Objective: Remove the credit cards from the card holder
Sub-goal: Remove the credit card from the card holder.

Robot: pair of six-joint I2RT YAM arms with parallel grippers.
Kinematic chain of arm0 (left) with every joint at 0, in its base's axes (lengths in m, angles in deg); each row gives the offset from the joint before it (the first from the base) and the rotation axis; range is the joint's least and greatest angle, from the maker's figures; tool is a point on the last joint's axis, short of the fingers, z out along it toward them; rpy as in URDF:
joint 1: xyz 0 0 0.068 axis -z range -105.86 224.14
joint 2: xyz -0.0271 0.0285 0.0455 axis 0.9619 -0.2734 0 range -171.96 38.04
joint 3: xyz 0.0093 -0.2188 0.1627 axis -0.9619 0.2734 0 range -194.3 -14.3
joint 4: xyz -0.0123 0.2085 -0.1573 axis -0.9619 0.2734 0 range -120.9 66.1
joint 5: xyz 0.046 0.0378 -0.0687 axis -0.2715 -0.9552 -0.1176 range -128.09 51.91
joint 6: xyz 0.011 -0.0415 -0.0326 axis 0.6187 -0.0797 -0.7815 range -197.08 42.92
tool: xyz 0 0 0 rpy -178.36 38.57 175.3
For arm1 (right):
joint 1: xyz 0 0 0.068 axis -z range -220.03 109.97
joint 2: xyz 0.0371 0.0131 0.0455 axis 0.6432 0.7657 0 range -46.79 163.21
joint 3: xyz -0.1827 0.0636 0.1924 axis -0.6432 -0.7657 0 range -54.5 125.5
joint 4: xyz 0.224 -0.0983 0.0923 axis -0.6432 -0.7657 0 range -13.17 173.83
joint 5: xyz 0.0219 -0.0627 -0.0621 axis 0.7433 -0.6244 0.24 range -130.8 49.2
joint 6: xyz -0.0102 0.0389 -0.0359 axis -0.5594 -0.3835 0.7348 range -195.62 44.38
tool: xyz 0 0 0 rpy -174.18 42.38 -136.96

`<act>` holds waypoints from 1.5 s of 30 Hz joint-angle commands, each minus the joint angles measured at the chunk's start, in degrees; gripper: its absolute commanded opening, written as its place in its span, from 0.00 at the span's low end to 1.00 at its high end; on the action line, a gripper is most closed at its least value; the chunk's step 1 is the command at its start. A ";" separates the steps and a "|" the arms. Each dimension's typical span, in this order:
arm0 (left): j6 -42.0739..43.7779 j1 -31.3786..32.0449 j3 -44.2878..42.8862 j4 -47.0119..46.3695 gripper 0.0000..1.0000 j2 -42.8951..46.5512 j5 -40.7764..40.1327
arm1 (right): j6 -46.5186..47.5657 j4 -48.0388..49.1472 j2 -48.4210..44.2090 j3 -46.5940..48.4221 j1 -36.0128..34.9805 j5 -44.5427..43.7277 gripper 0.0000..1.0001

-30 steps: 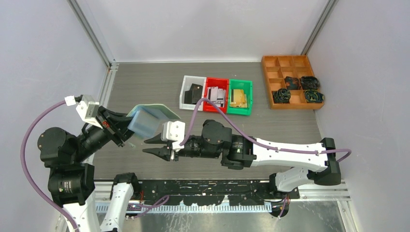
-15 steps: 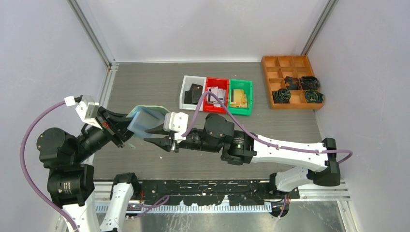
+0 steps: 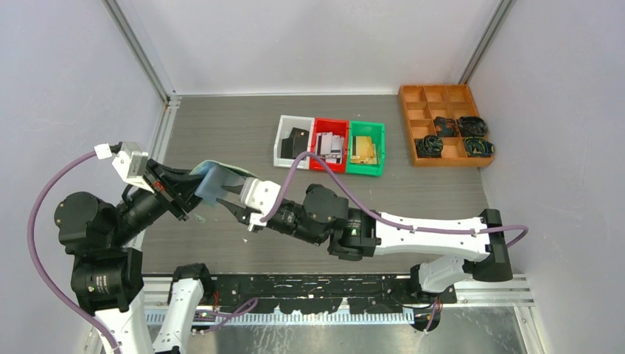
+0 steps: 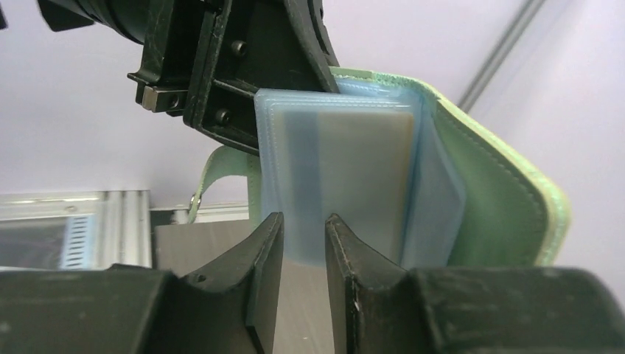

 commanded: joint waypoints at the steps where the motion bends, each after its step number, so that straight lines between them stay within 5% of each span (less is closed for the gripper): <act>1: -0.16 0.06 -1.98 -1.18 0.00 -0.38 2.20 | 10.27 12.24 0.90 -0.83 -3.09 -14.59 0.34; 6: 2.50 0.06 -2.16 1.61 0.00 -1.06 -0.32 | 10.21 15.68 -2.53 -4.31 -4.29 -15.67 0.44; 12: 1.50 0.06 -2.01 2.76 0.00 -1.77 -1.63 | 6.51 14.54 -6.75 -6.78 -3.72 -19.86 0.70; 25: -8.04 0.06 -1.79 -3.53 0.00 -1.66 3.74 | -10.01 10.89 -7.62 -9.24 3.94 -25.75 0.89; 33: -12.10 0.06 0.07 -8.53 0.00 -0.88 8.55 | -34.65 20.93 -14.90 -19.32 16.15 4.05 0.88; 38: -15.35 0.09 1.07 -12.27 0.00 -0.86 11.14 | -43.42 25.74 -14.46 -18.67 21.52 19.77 0.77; 45: -15.33 0.01 0.33 -11.90 0.00 -0.78 10.74 | -42.25 19.63 -12.93 -16.45 21.86 24.93 0.68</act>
